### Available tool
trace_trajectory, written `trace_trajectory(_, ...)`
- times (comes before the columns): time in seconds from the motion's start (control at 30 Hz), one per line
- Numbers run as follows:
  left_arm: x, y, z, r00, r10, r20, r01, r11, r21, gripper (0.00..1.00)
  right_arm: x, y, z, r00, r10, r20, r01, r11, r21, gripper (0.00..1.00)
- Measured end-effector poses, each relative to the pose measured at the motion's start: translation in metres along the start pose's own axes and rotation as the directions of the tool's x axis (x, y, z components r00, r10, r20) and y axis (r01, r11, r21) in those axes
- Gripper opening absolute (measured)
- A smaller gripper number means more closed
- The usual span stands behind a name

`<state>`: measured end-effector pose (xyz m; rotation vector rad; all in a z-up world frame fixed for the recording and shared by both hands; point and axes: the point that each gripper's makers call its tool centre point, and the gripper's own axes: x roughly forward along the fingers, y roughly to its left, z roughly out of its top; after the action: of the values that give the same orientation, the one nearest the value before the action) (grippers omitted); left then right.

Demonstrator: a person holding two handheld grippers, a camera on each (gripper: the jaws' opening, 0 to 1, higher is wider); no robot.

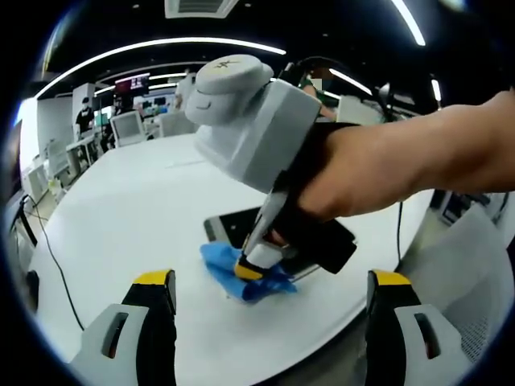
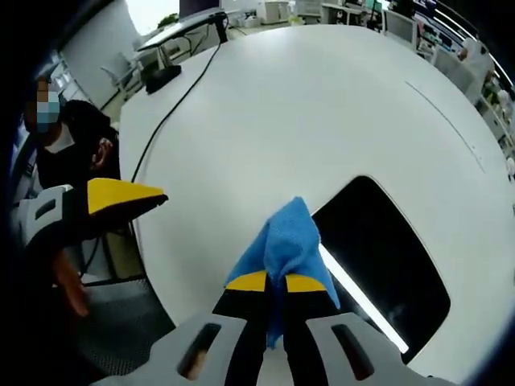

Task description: Wipe the mirror surface with the cleaning cloth until all visible marks leave the cleaned area.

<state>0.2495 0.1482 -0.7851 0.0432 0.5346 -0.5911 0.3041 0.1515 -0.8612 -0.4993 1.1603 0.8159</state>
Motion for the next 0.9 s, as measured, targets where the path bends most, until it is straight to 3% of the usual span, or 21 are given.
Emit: trace_trajectory(0.9,-0.001,0.0,0.001,1.0,0.004,0.006,-0.004,1.0,-0.008,0.99,-0.007,-0.016,0.008,1.0,0.013,0.015,-0.014,0.999,0.03,0.0)
